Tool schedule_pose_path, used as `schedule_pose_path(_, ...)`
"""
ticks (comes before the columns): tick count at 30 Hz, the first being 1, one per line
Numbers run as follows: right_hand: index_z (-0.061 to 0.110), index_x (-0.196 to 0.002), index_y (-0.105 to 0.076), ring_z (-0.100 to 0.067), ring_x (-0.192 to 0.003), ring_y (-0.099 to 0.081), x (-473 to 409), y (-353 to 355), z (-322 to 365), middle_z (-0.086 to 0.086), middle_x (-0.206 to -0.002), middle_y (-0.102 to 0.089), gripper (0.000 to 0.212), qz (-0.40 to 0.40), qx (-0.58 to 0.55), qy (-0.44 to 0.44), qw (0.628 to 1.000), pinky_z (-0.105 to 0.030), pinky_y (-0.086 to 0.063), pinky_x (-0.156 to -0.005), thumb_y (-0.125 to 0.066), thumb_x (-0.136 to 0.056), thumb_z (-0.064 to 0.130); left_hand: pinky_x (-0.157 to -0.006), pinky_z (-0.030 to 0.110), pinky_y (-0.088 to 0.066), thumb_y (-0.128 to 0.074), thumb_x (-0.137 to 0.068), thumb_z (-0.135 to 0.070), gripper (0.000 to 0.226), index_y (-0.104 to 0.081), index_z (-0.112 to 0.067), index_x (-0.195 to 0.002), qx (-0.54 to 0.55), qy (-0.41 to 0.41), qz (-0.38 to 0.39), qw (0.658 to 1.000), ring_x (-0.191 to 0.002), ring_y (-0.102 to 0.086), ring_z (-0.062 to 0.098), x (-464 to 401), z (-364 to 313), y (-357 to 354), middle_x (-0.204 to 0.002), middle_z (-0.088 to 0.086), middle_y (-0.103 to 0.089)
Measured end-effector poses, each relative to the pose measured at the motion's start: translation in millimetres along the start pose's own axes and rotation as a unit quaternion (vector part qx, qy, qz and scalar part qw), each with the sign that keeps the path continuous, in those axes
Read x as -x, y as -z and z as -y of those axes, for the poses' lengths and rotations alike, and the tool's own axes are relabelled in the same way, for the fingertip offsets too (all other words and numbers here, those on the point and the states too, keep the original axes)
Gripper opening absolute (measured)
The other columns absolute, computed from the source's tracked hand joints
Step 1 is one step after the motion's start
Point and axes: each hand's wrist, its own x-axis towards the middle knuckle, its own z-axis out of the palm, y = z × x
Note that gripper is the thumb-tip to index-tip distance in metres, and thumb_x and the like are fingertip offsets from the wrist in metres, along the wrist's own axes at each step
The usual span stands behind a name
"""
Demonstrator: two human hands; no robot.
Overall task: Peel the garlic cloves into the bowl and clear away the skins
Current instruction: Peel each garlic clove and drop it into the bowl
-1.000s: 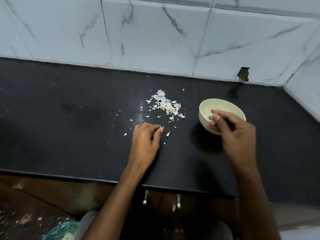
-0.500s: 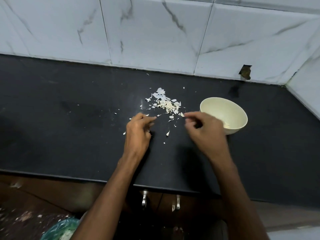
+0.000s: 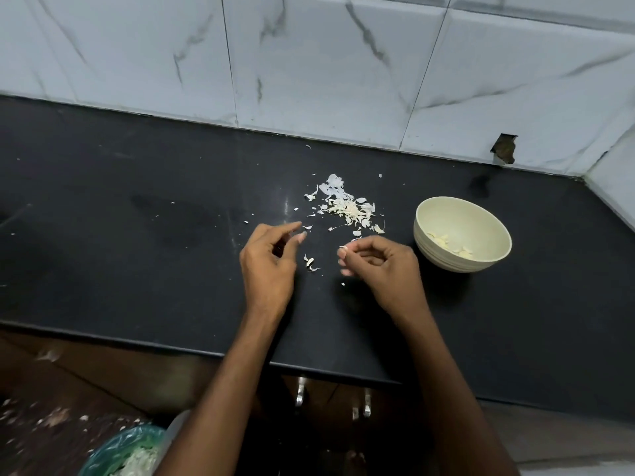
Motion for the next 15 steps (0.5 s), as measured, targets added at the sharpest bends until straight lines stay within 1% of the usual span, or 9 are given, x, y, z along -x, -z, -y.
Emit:
schedule_pose_path(2,0.005,-0.091,-0.077,-0.028,-0.076,-0.078,-3.0,-1.0,2.7,-0.011,-0.079,-0.078,0.006,-0.013,-0.034,0.018,0.999,-0.034,-0.064,-0.078,-0.082,-0.088,0.008,-0.076,0.010,-0.045,-0.068,-0.089,0.012,0.043,-0.077,-0.015,-0.122,-0.005,-0.023,0.046,0.999,-0.081,-0.061,0.000,0.3,3.4,-2.2,-0.093,-0.001,-0.066)
schedule_pose_path(4,0.005,-0.095,-0.079,-0.025,-0.077,-0.078,-3.7,-5.6,2.5,-0.009,-0.080,-0.079,0.008,-0.015,-0.039,0.039,0.998,-0.034,-0.064,-0.079,-0.082,-0.088,0.006,-0.084,0.013,-0.049,-0.058,-0.085,0.021,0.061,-0.073,-0.019,-0.129,-0.038,-0.045,0.085,0.995,-0.096,-0.063,0.012,1.5,6.8,-4.3,-0.102,-0.003,-0.067)
schedule_pose_path(5,0.005,-0.097,-0.080,-0.024,-0.076,-0.078,-2.8,-7.7,0.7,-0.008,-0.080,-0.079,0.009,-0.016,-0.041,0.042,0.998,-0.034,-0.063,-0.078,-0.082,-0.088,0.005,-0.083,0.013,-0.050,-0.062,-0.086,0.018,0.057,-0.074,-0.020,-0.127,-0.064,-0.048,0.086,0.993,-0.098,-0.060,0.017,2.7,6.8,-4.4,-0.104,-0.004,-0.067)
schedule_pose_path(6,0.006,-0.098,-0.081,-0.023,-0.076,-0.078,-2.0,-9.2,-2.6,-0.007,-0.080,-0.079,0.010,-0.020,-0.045,0.040,0.998,-0.033,-0.063,-0.076,-0.082,-0.088,0.005,-0.081,0.017,-0.052,-0.071,-0.087,0.009,0.047,-0.076,-0.021,-0.122,-0.084,-0.048,0.075,0.993,-0.098,-0.057,0.019,3.4,6.2,-4.5,-0.102,-0.006,-0.067)
schedule_pose_path(8,0.010,-0.099,-0.082,-0.018,-0.074,-0.076,-0.2,-10.9,-9.6,-0.005,-0.081,-0.080,0.012,-0.036,-0.040,0.037,0.998,-0.030,-0.060,-0.074,-0.082,-0.087,0.005,-0.084,0.036,-0.053,-0.083,-0.086,-0.013,0.025,-0.080,-0.023,-0.109,-0.104,-0.046,0.052,0.992,-0.095,-0.055,0.017,3.7,6.5,-4.1,-0.096,-0.009,-0.065)
schedule_pose_path(10,0.012,-0.100,-0.083,-0.018,-0.075,-0.077,-0.3,-12.1,-15.1,-0.001,-0.087,-0.080,0.014,-0.054,-0.025,0.043,0.997,-0.035,-0.062,-0.076,-0.083,-0.087,0.007,-0.086,0.046,-0.051,-0.082,-0.087,-0.016,0.018,-0.081,-0.022,-0.104,-0.098,-0.068,0.051,0.992,-0.090,-0.056,0.016,3.6,6.5,-3.5,-0.092,-0.009,-0.063)
schedule_pose_path(12,0.013,-0.101,-0.083,-0.019,-0.076,-0.077,0.8,-12.9,-18.4,0.001,-0.092,-0.080,0.015,-0.062,-0.011,0.053,0.997,-0.037,-0.063,-0.078,-0.084,-0.087,0.009,-0.085,0.041,-0.053,-0.077,-0.091,-0.009,0.021,-0.080,-0.017,-0.111,-0.057,-0.093,0.086,0.990,-0.090,-0.062,0.013,6.5,3.3,-4.7,-0.096,-0.008,-0.066)
schedule_pose_path(13,0.012,-0.102,-0.083,-0.019,-0.075,-0.077,1.7,-13.2,-18.7,0.001,-0.092,-0.080,0.016,-0.062,-0.004,0.058,0.996,-0.036,-0.063,-0.078,-0.084,-0.087,0.009,-0.082,0.032,-0.053,-0.075,-0.094,-0.008,0.021,-0.079,-0.015,-0.113,-0.033,-0.098,0.109,0.989,-0.091,-0.065,0.012,8.4,0.5,-4.9,-0.100,-0.007,-0.069)
schedule_pose_path(15,0.011,-0.103,-0.083,-0.016,-0.073,-0.077,2.8,-13.3,-18.8,0.001,-0.092,-0.080,0.016,-0.055,0.014,0.067,0.996,-0.030,-0.062,-0.073,-0.083,-0.087,0.008,-0.073,0.013,-0.045,-0.074,-0.096,-0.011,0.017,-0.081,-0.014,-0.111,-0.013,-0.102,0.140,0.985,-0.090,-0.067,0.008,11.7,-5.2,-5.0,-0.101,-0.007,-0.072)
